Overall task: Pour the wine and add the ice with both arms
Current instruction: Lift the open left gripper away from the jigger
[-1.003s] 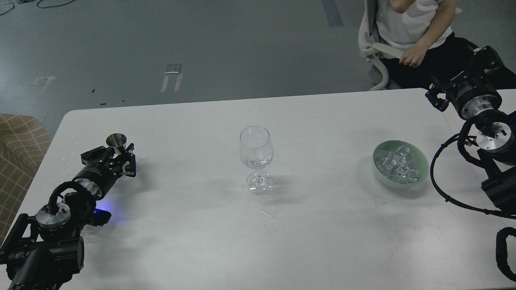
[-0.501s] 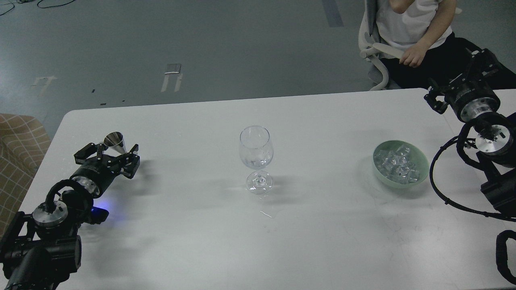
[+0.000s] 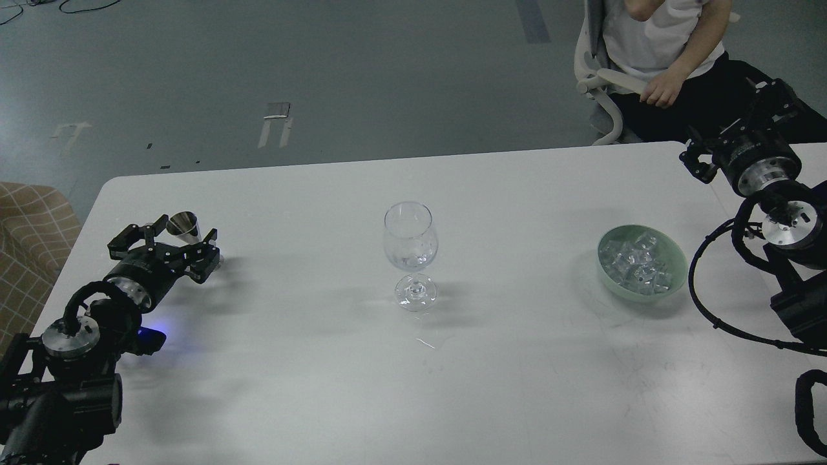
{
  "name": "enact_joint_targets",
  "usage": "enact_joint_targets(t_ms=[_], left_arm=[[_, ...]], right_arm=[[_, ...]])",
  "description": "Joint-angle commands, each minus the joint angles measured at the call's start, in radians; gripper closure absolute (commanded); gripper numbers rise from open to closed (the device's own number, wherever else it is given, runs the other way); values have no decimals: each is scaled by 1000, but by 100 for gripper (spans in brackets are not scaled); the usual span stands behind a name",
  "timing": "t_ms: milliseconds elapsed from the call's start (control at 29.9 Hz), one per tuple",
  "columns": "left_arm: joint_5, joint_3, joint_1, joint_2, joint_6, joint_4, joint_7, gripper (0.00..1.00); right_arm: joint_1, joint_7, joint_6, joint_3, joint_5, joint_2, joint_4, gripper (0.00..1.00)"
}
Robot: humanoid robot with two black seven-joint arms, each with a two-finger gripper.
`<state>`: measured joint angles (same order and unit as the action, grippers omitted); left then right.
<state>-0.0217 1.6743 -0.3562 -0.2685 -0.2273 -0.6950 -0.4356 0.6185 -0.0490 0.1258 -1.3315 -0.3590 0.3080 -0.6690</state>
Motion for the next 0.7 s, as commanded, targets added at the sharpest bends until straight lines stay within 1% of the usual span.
enact_joint_targets(t_ms=[0,67,267,301,401,468,568,669], left_arm=[[-3,2,0,-8,9,-20,-2,7],[-3,2,3,-9,19,-38,-2,7],[-3,1,42,-12,115,-184,-6,6],[-3,1,49,-14,141,-222,-9,6],[-3,2,52,-24,174,-279,-31,5],[-3,4,52,-32,177,-296,-34,5],[-3,5,52,-69,177,-331,-53,4],[2,-5,52,-113,171,-366,-53,4]], right_arm=[[-2,0,0,0,-1,2,0,0],[-2,0,0,0,-1,2,0,0],[0,0,2,0,-1,6,0,0],[0,0,2,0,-1,10,2,0],[0,-2,3,0,-1,10,3,0],[0,-2,3,0,-1,10,3,0],[1,-3,3,-2,-1,10,3,0],[-2,-2,14,-2,0,10,-3,0]])
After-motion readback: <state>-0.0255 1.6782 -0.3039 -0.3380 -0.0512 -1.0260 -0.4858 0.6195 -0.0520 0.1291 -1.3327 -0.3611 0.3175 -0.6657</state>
